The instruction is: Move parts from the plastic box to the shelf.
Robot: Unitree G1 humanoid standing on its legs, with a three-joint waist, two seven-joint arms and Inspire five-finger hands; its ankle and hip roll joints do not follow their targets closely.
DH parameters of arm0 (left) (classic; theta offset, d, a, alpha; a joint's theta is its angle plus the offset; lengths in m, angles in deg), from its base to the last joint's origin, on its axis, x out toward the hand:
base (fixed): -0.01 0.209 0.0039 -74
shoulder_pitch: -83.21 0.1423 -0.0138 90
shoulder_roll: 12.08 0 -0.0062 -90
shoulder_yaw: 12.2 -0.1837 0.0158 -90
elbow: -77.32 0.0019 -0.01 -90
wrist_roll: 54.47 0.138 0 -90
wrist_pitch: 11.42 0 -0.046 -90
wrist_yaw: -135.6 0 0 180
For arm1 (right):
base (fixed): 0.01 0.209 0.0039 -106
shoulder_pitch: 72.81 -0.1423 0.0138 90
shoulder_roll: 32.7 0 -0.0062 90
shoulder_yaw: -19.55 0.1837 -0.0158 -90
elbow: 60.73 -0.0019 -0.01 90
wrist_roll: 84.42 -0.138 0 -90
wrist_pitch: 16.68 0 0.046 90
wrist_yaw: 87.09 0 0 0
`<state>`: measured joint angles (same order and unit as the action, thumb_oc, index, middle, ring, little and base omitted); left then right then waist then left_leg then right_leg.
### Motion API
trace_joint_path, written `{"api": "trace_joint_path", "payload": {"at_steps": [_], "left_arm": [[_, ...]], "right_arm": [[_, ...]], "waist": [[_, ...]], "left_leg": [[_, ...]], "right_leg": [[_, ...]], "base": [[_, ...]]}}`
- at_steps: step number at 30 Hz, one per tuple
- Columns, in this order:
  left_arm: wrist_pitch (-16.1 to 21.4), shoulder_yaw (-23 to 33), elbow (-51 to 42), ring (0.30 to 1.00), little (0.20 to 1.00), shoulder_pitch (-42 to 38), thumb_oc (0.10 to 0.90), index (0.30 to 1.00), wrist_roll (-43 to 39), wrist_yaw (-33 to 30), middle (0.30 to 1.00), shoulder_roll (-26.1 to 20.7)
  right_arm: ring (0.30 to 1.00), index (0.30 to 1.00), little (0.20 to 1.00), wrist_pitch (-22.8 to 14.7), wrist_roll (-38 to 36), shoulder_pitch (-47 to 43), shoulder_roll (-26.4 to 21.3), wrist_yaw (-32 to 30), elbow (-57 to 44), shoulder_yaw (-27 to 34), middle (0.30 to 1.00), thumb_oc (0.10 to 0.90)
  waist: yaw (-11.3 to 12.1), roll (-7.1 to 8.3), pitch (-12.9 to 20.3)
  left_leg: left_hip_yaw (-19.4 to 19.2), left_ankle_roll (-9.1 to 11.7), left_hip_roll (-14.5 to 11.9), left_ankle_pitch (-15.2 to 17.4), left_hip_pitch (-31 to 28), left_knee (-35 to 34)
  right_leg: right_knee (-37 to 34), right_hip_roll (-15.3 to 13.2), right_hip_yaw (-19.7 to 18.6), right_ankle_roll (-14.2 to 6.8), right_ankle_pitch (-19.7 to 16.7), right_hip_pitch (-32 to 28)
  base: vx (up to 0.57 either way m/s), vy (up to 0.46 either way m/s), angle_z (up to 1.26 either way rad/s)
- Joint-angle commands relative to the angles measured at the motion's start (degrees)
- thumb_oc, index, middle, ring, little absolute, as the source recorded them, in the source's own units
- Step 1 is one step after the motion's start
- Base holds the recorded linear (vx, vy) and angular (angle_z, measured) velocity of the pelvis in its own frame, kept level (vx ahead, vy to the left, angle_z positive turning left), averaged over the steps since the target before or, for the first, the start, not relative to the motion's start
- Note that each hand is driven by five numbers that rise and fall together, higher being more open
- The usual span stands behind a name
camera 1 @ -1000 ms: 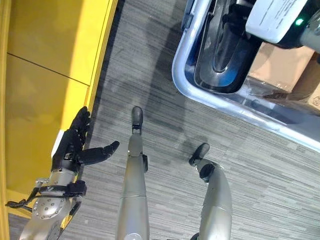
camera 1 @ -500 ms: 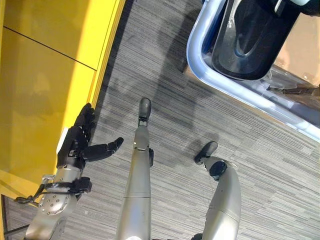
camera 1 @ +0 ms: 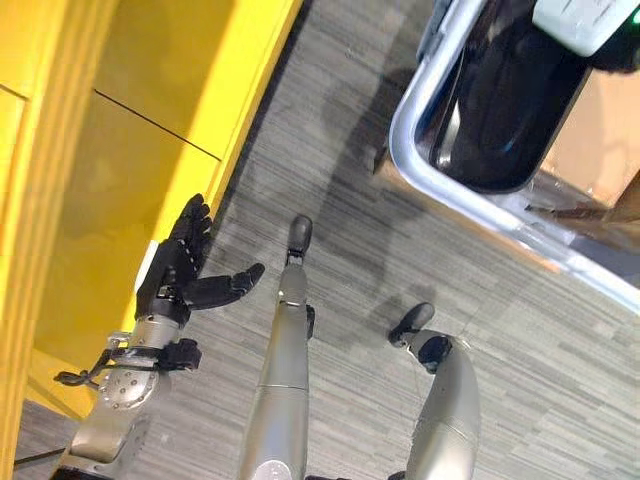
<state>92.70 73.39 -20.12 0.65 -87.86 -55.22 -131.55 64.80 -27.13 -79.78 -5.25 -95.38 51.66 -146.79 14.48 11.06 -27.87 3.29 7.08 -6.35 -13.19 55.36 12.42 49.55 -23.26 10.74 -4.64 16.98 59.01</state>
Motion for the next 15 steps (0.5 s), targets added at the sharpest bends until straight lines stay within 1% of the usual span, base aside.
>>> {"api": "trace_joint_path", "payload": {"at_steps": [1,2,3,4,5,7,8,9,12,13,14,15], "left_arm": [[2.70,3.78,-3.43,1.000,1.000,0.25,0.900,1.000,0.52,0.48,1.000,-0.71],[2.37,3.18,-3.43,1.000,1.000,-0.19,0.900,1.000,0.53,1.14,1.000,-0.33],[2.36,3.12,-3.43,1.000,1.000,-0.19,0.900,1.000,0.52,1.16,1.000,-0.33],[2.04,2.89,-3.20,1.000,1.000,-0.29,0.900,1.000,0.46,1.61,1.000,-0.29],[1.87,2.80,-3.14,1.000,1.000,-0.37,0.900,1.000,0.49,1.93,1.000,-0.35],[1.38,2.47,-2.26,1.000,1.000,-0.47,0.900,1.000,0.28,2.78,1.000,-0.22],[1.29,2.52,-2.62,1.000,1.000,-0.63,0.900,1.000,0.24,3.13,1.000,-0.38],[1.01,2.78,-3.07,1.000,1.000,-0.08,0.900,1.000,0.08,3.57,1.000,-0.56],[0.45,3.27,-3.07,1.000,1.000,0.80,0.900,1.000,-0.17,4.73,1.000,0.19],[0.33,3.31,-3.22,1.000,1.000,1.08,0.900,1.000,-0.33,5.23,1.000,0.43],[0.32,3.32,-3.26,1.000,1.000,1.15,0.900,1.000,-0.33,5.25,1.000,0.43],[0.14,3.52,-3.27,1.000,1.000,1.53,0.900,1.000,-0.52,5.62,1.000,0.49]], "right_arm": [[0.300,0.300,0.300,-2.22,-2.35,-0.45,-1.98,0.91,-2.24,-3.87,0.300,0.400],[0.300,0.300,0.300,-2.76,-3.20,0.99,-2.68,1.29,-3.73,-3.87,0.300,0.400],[0.300,0.300,0.300,-2.73,-3.25,1.03,-2.80,1.40,-3.90,-3.87,0.300,0.400],[0.300,0.300,0.300,-3.08,-3.80,1.59,-3.21,1.80,-5.05,-3.87,0.300,0.400],[0.300,0.300,0.300,-3.36,-4.14,2.34,-3.48,2.08,-5.45,-3.87,0.300,0.400],[0.300,0.300,0.300,-4.20,-5.41,3.68,-4.50,2.94,-7.82,-3.87,0.300,0.400],[0.300,0.300,0.300,-4.42,-5.92,3.95,-4.78,3.26,-8.29,-3.87,0.300,0.400],[0.300,0.300,0.300,-4.74,-6.27,4.25,-5.27,3.34,-9.62,-3.87,0.300,0.400],[0.300,0.300,0.300,-5.09,-8.58,6.07,-6.74,4.24,-11.44,-3.87,0.300,0.400],[0.300,0.300,0.300,-5.40,-9.25,6.80,-7.12,4.65,-12.06,-3.87,0.300,0.400],[0.300,0.300,0.300,-5.38,-9.28,6.83,-7.15,4.72,-12.15,-3.87,0.300,0.400],[0.300,0.300,0.300,-5.67,-10.04,6.84,-7.80,4.98,-13.69,-3.87,0.300,0.400]], "waist": [[-0.19,-1.36,-0.88],[-0.42,-1.34,-0.15],[-0.33,-1.58,-0.38],[-0.34,-1.69,-0.13],[-0.44,-1.36,0.52],[-0.58,-1.25,1.55],[-0.73,-1.20,2.06],[-0.76,-1.09,2.41],[-1.30,-1.97,4.25],[-1.29,-2.32,4.66],[-1.28,-2.41,4.56],[-1.57,-2.43,5.22]], "left_leg": [[4.28,-0.66,-0.09,10.92,-9.30,2.37],[4.38,-0.44,-0.58,10.33,-12.22,0.72],[4.47,-0.43,-0.69,10.21,-12.71,0.42],[4.56,-0.36,-1.13,9.79,-14.73,-0.74],[4.57,-0.21,-1.36,9.42,-16.22,-1.57],[4.57,0.10,-2.55,8.23,-20.96,-4.99],[4.57,0.07,-2.82,8.10,-22.08,-5.56],[4.59,0.22,-3.22,7.58,-24.07,-7.10],[4.06,0.55,-4.07,6.50,-29.33,-10.51],[3.55,0.36,-4.11,5.13,-30.01,-11.16],[3.57,0.36,-4.17,5.05,-30.29,-11.37],[3.39,0.46,-4.34,4.85,-31.69,-12.27]], "right_leg": [[-11.28,3.76,-2.76,-3.45,-7.49,-11.49],[-14.41,4.26,-1.94,-3.61,-8.28,-15.29],[-14.85,4.39,-1.71,-3.61,-8.45,-15.93],[-16.71,4.77,-1.14,-3.79,-8.95,-18.44],[-17.85,4.99,-0.82,-3.94,-9.36,-20.00],[-22.42,5.71,0.69,-4.43,-10.82,-25.46],[-23.36,5.96,0.73,-4.53,-11.18,-26.51],[-25.37,6.27,1.36,-4.70,-11.67,-29.10],[-30.63,7.01,2.33,-5.36,-13.56,-34.89],[-32.20,6.84,3.18,-5.18,-15.36,-35.90],[-32.48,6.92,3.27,-5.19,-15.49,-36.25],[-34.21,6.96,3.58,-5.48,-16.13,-38.04]], "base": [[-0.06,-0.012,-0.03],[-0.03,-0.005,-0.05],[-0.03,-0.011,-0.07],[0.00,-0.009,-0.07],[0.00,-0.026,-0.07],[0.01,-0.022,-0.06],[0.02,-0.005,-0.08],[0.02,0.006,-0.12],[0.01,0.022,-0.14],[-0.05,0.039,-0.12],[-0.05,0.034,-0.10],[0.06,0.018,0.00]]}}
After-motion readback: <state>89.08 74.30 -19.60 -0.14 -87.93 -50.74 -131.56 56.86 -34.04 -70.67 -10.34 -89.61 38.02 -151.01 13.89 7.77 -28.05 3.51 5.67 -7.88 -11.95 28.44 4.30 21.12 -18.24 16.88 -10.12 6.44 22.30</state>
